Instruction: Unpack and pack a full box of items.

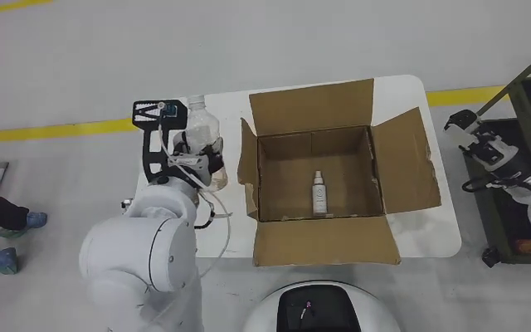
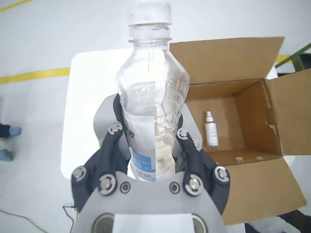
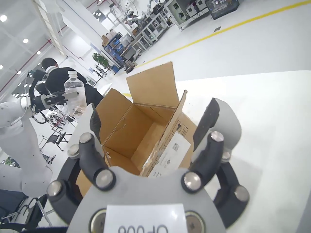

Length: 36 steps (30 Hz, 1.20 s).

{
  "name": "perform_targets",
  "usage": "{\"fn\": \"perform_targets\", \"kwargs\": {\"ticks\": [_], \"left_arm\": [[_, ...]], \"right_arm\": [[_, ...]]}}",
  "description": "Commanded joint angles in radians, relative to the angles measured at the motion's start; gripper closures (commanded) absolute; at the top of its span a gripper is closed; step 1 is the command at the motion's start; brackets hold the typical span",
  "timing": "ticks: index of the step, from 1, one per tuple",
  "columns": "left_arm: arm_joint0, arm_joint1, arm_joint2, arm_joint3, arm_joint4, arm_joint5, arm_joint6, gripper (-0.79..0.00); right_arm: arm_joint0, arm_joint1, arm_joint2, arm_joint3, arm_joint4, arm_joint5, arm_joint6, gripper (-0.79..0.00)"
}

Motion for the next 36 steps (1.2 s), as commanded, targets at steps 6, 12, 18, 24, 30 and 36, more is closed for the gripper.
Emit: {"fn": "perform_targets", "kwargs": {"ticks": [6, 12, 18, 24, 30, 36], "left_arm": [[0.108, 0.009, -0.125, 0.052, 0.078, -0.079, 0.000, 0.000], [0.158, 0.006, -0.098, 0.148, 0.092, -0.110, 0.000, 0.000], [0.173, -0.001, -0.052, 0.266, 0.071, -0.090, 0.000, 0.000], [0.170, -0.002, -0.044, 0.281, 0.058, -0.094, 0.000, 0.000], [0.170, -0.002, -0.044, 0.281, 0.058, -0.094, 0.000, 0.000], [0.170, -0.002, -0.044, 0.281, 0.058, -0.094, 0.000, 0.000]], "right_arm": [[-0.013, 0.004, -0.010, -0.149, -0.116, -0.012, 0.038, -0.132], [0.016, 0.004, -0.110, -0.231, -0.272, 0.051, 0.093, 0.000], [0.057, -0.003, -0.201, -0.216, -0.355, 0.125, 0.093, 0.000], [0.057, -0.003, -0.201, -0.216, -0.355, 0.125, 0.093, 0.000], [0.050, -0.001, -0.215, -0.255, -0.435, 0.127, 0.101, 0.000], [0.125, -0.016, -0.374, -0.315, -0.598, 0.417, 0.226, 0.000]]}}
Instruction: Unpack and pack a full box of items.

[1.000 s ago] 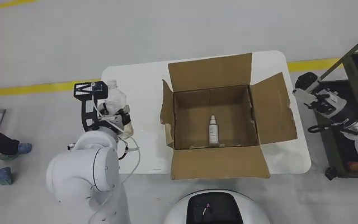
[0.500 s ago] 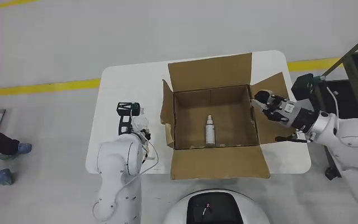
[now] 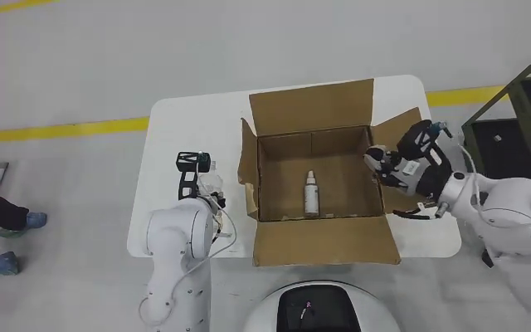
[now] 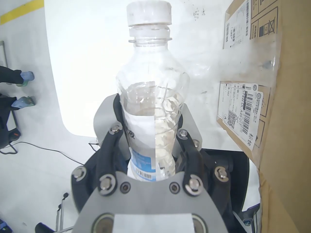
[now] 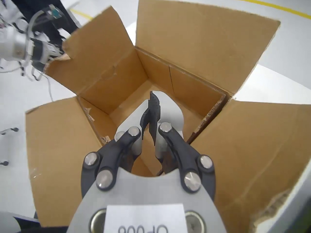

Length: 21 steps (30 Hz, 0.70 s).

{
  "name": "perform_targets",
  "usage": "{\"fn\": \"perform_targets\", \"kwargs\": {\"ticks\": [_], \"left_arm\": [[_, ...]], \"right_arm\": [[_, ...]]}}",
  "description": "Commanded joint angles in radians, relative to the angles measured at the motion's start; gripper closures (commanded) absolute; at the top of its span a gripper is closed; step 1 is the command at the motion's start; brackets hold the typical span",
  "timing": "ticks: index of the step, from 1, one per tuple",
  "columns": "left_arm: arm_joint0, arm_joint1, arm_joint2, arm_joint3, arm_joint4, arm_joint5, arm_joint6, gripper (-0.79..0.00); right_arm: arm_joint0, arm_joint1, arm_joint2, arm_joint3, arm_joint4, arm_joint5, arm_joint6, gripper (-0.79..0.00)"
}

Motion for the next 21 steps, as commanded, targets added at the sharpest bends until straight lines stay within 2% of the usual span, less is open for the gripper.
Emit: {"fn": "perform_targets", "kwargs": {"ticks": [1, 6, 14, 16, 21], "left_arm": [[0.000, 0.000, 0.000, 0.000, 0.000, 0.000, 0.000, 0.000], [0.000, 0.000, 0.000, 0.000, 0.000, 0.000, 0.000, 0.000], [0.000, 0.000, 0.000, 0.000, 0.000, 0.000, 0.000, 0.000], [0.026, 0.002, -0.001, 0.015, 0.001, 0.002, 0.041, 0.000], [0.060, 0.007, -0.006, 0.046, 0.031, -0.017, 0.067, 0.000]], "right_arm": [[0.056, -0.009, -0.083, 0.000, -0.043, 0.135, 0.048, 0.000], [0.199, -0.045, -0.309, 0.069, -0.198, 0.351, 0.117, 0.000], [0.207, -0.048, -0.321, 0.076, -0.205, 0.361, 0.117, 0.000], [0.207, -0.048, -0.321, 0.076, -0.205, 0.361, 0.117, 0.000], [0.183, -0.041, -0.297, 0.047, -0.275, 0.359, 0.133, 0.000]]}}
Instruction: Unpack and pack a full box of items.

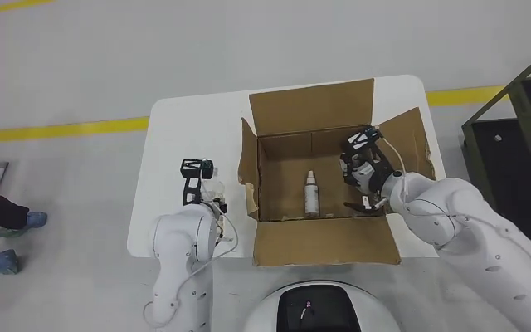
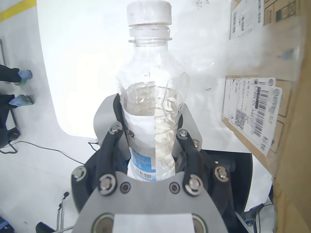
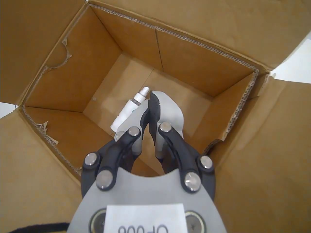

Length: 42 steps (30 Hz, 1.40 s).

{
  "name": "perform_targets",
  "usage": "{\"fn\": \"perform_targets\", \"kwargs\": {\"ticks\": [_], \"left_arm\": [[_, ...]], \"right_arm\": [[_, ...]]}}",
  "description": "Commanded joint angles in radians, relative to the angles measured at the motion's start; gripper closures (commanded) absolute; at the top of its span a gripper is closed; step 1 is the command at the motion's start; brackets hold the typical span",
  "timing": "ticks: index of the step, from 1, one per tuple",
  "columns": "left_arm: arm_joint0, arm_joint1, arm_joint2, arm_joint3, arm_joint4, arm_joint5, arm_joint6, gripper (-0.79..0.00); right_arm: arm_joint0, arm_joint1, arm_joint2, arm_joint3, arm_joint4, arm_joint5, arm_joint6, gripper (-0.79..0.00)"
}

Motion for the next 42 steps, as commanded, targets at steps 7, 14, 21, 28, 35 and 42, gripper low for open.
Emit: {"fn": "perform_targets", "kwargs": {"ticks": [7, 14, 21, 28, 35, 42], "left_arm": [[0.003, 0.006, 0.014, 0.083, 0.044, -0.023, 0.029, 0.000], [-0.028, 0.007, 0.002, 0.145, 0.032, 0.006, 0.030, -0.785], [-0.037, 0.009, -0.011, 0.119, 0.007, 0.011, 0.030, -0.785], [-0.023, 0.013, -0.035, 0.033, -0.042, 0.010, 0.024, -0.785], [-0.051, 0.017, -0.062, -0.069, -0.081, 0.021, -0.004, -0.785], [-0.105, 0.021, -0.061, -0.087, -0.097, 0.006, -0.045, -0.785]], "right_arm": [[0.015, -0.023, -0.083, -0.035, -0.064, 0.148, 0.073, 0.000], [0.099, -0.067, -0.205, 0.020, -0.061, 0.267, 0.107, 0.000], [0.186, -0.108, -0.307, 0.098, -0.124, 0.339, 0.149, -0.123], [0.199, -0.125, -0.313, 0.125, -0.154, 0.345, 0.158, -0.246], [0.216, -0.156, -0.360, 0.158, -0.207, 0.438, 0.178, -0.785], [0.216, -0.156, -0.360, 0.158, -0.207, 0.438, 0.178, -0.785]]}}
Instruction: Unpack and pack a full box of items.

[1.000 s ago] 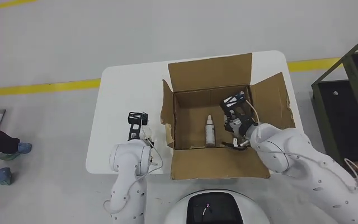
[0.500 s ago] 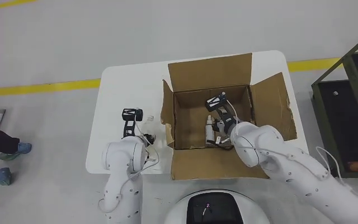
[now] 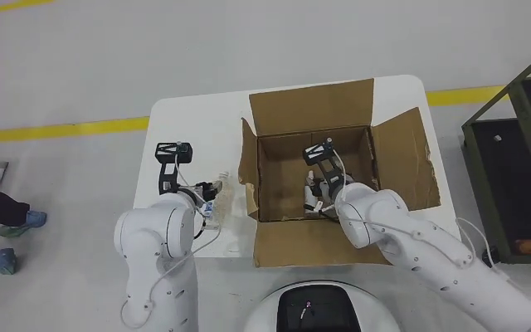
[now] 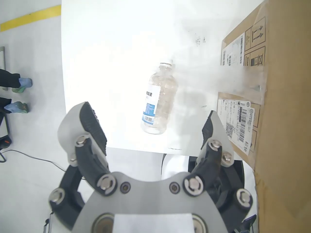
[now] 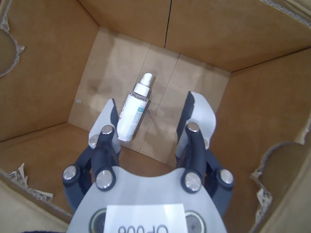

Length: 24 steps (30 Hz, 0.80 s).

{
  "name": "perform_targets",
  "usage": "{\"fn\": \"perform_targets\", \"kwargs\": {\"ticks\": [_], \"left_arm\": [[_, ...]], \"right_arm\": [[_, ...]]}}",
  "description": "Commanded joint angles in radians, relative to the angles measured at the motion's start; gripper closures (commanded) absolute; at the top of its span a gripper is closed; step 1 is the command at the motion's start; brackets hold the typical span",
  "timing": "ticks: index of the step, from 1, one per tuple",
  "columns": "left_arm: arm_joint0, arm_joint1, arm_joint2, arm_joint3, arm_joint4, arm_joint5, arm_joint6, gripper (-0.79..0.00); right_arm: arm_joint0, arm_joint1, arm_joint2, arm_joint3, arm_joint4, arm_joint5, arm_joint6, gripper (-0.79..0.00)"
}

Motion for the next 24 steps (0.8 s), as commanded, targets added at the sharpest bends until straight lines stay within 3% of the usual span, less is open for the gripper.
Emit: {"fn": "perform_targets", "kwargs": {"ticks": [1, 10, 19, 21, 24], "left_arm": [[-0.009, 0.002, 0.006, -0.004, 0.011, -0.004, -0.018, -0.785], [-0.009, 0.002, 0.006, -0.004, 0.011, -0.004, -0.018, -0.785], [-0.009, 0.002, 0.006, -0.004, 0.011, -0.004, -0.018, -0.785], [-0.009, 0.002, 0.006, -0.004, 0.011, -0.004, -0.018, -0.785], [-0.009, 0.002, 0.006, -0.004, 0.011, -0.004, -0.018, -0.785]], "right_arm": [[0.000, 0.000, 0.000, 0.000, 0.000, 0.000, 0.000, -0.785], [-0.029, -0.011, -0.004, 0.019, -0.018, 0.039, -0.027, -0.785], [0.058, -0.101, -0.131, 0.178, 0.033, 0.140, -0.050, -0.785], [0.076, -0.120, -0.150, 0.216, 0.047, 0.148, -0.051, -0.699], [0.095, -0.143, -0.164, 0.274, 0.062, 0.149, -0.065, -0.711]]}}
